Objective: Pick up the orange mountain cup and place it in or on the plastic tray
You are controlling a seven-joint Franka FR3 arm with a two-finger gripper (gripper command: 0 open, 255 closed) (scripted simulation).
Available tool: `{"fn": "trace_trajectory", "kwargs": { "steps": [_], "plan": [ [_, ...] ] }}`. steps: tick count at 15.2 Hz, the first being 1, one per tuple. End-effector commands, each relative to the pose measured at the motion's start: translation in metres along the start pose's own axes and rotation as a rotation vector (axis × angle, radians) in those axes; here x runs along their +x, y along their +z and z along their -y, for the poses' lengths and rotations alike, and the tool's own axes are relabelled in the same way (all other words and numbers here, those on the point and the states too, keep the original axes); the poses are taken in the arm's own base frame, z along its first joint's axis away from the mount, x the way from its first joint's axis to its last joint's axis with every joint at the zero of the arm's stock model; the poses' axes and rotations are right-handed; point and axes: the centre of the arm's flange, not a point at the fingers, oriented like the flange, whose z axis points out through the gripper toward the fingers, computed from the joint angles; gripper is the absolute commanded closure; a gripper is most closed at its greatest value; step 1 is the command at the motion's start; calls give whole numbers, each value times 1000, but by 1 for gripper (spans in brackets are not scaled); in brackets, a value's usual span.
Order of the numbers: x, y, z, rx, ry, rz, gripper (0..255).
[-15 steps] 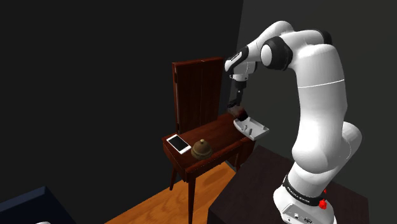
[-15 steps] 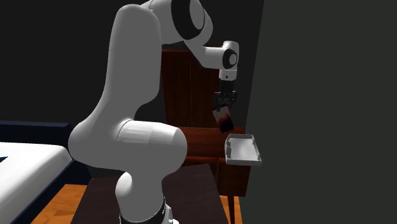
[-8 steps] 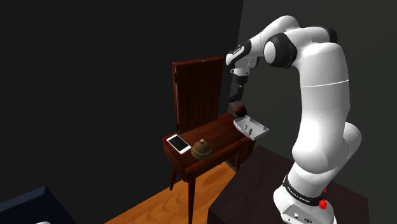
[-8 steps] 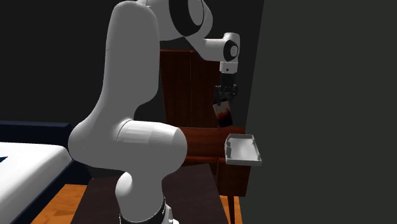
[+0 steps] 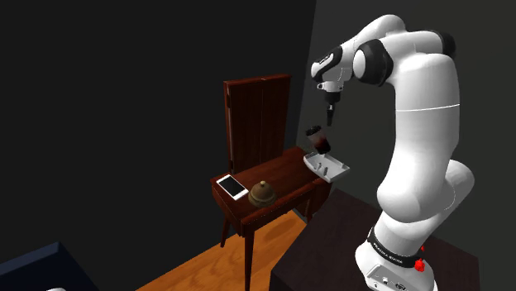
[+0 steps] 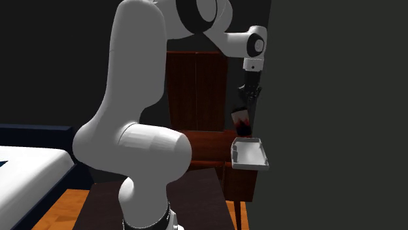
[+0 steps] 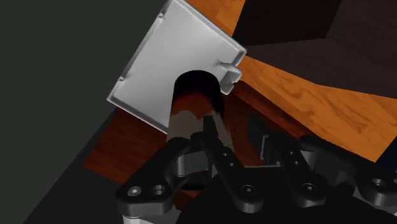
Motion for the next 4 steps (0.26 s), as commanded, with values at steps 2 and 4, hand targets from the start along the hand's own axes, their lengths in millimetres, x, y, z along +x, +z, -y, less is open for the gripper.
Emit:
{"fn": "trace_trajectory", "kwargs": {
  "steps": [2,4],
  "plan": [
    [-34,-12,-11,0,-1,0,255],
    [-53,-13,-19,0,-1,0,255]
  ]
}}
